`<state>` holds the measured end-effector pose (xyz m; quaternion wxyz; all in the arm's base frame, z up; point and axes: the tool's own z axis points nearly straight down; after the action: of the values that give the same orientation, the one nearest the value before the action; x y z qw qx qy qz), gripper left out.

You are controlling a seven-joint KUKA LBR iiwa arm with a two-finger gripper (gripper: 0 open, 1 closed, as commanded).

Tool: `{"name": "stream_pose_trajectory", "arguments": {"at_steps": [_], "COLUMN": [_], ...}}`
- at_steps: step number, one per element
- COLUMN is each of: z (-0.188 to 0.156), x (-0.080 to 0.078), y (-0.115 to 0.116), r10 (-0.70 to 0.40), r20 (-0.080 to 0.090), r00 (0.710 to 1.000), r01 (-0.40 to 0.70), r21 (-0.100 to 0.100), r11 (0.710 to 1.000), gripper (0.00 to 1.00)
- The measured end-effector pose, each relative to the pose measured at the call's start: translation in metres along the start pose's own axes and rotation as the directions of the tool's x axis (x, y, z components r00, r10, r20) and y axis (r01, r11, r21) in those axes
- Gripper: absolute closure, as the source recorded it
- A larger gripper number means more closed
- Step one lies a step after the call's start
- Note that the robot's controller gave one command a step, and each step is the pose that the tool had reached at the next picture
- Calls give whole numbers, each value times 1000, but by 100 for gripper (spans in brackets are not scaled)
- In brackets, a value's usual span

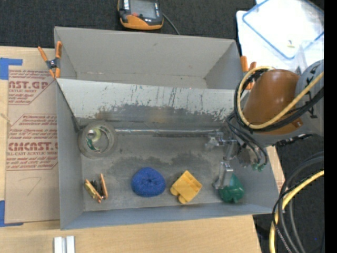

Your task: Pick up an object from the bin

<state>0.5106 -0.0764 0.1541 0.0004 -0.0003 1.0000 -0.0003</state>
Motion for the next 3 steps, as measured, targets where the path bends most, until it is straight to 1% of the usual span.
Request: {"name": "stream_pose_trajectory", "arguments": {"at_steps": [1,2,3], "z": [39,15,61], "x": [0,-14,-12], "y": [43,17,72], "r10": [-94,-265,-146], "r20": [1,-1,-1], "r00": [996,964,989], "r01": [94,265,146], "r21": [0,-1,-1], "r11": [996,964,989], "gripper": [0,0,0]}}
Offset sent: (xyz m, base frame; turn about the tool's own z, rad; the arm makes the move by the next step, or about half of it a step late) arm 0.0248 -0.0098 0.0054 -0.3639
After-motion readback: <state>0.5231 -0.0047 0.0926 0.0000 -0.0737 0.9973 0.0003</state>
